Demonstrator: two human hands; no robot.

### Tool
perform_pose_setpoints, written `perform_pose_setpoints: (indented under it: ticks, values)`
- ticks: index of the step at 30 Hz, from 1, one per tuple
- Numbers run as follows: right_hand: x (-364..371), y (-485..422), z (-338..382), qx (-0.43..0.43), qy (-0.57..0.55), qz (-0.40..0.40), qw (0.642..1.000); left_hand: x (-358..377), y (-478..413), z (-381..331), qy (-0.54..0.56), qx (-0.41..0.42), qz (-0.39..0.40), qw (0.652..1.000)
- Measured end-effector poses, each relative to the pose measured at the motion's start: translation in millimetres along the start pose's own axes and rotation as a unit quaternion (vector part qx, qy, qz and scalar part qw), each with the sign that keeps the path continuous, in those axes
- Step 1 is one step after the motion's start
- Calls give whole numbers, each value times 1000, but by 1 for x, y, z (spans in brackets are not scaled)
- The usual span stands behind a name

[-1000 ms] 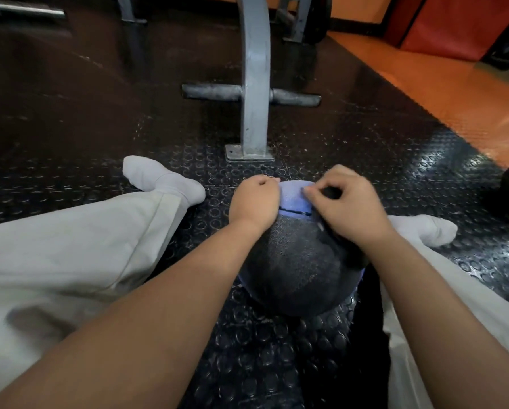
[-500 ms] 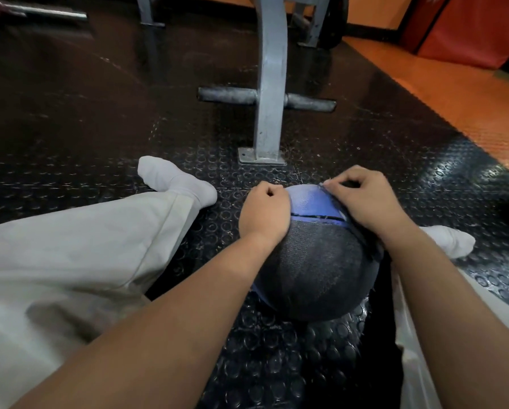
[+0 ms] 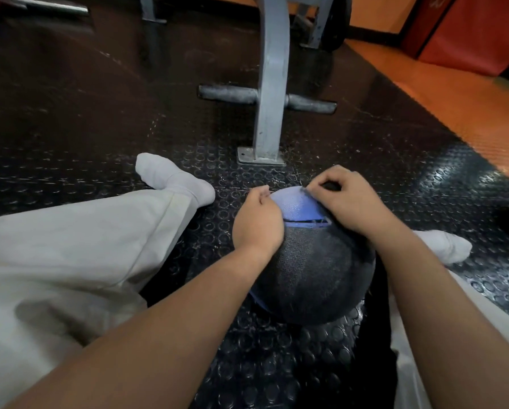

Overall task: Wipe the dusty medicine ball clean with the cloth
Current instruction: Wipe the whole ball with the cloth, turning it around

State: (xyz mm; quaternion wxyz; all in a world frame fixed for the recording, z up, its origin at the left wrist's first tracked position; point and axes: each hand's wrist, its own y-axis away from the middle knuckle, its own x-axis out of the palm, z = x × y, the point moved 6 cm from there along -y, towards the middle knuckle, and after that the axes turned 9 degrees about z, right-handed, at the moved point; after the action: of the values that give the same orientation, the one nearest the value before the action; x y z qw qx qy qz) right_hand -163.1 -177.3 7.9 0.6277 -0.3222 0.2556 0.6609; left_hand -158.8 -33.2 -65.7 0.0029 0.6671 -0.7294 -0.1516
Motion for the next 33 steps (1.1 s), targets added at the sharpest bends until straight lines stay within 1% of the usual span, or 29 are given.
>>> perform_pose_setpoints:
  ticks: [1,2,3,4,5,7,8,9,11,12,13,14,15,16,17,18,19,20,21,23,25,26,27,29,30,32,33]
  values:
    - [-4,-6,-9,47,-40,-3,998,1,2,0,-7,-4,-7,1000]
    - [-6,-8,-12,71,-55,-10,996,3,4,-1,-14,-10,-12,1000]
    - [-5,-7,-11,69,-53,-21,996,4,3,-2,-17,-17,-15,1000]
    - [-3,-2,-4,45,-31,-36,998,3,1,-2,-20,-25,-17,999]
    - [2,6,5,2,11,-48,999,3,-2,-3,-19,-30,-14,999]
    - [24,29,26,-97,98,-47,989,1,-10,-4,-4,-27,4,1000]
    - [31,38,33,-129,129,-41,982,1,-13,-4,6,-19,15,1000]
    - [33,41,37,-153,147,-35,977,0,-13,-3,12,-9,25,1000]
    - [25,37,35,-159,126,-17,979,3,-11,-2,12,10,40,999]
    - [17,32,29,-142,96,-8,985,5,-9,-2,11,16,42,999]
    - [8,23,17,-104,47,-10,993,7,-9,-2,8,20,41,999]
    - [-1,13,4,-43,-20,-12,999,9,-9,-2,1,21,36,999]
    - [-8,4,-12,26,-83,-18,996,10,-8,-4,-11,20,32,999]
    - [-12,-2,-27,88,-123,-26,988,12,-8,-6,-23,19,30,999]
    - [-15,-6,-37,134,-133,-32,981,15,-8,-9,-32,19,30,999]
    - [-17,-7,-41,160,-124,-37,979,17,-7,-11,-37,16,30,999]
    - [-17,-7,-43,167,-107,-44,979,18,-7,-12,-41,13,30,999]
    - [-18,-4,-39,156,-94,-54,982,19,-8,-13,-44,10,30,999]
    - [-16,1,-29,126,-89,-62,986,19,-10,-14,-47,9,31,998]
    - [-5,16,-2,15,-44,-61,997,16,-16,-14,-38,7,34,999]
    - [16,35,21,-103,56,-41,992,14,-20,-12,-1,13,52,999]
    - [23,41,26,-131,86,-31,987,14,-21,-10,10,17,62,998]
    - [24,44,27,-134,88,-16,987,14,-20,-8,15,22,70,997]
    - [14,39,20,-104,22,16,994,15,-14,-8,16,35,69,997]
    - [6,35,13,-67,-34,18,997,15,-12,-9,12,39,66,997]
    - [-11,24,-14,47,-140,-12,989,17,-9,-11,-17,35,55,998]
    - [-18,20,-28,104,-166,-31,980,18,-9,-12,-32,36,50,998]
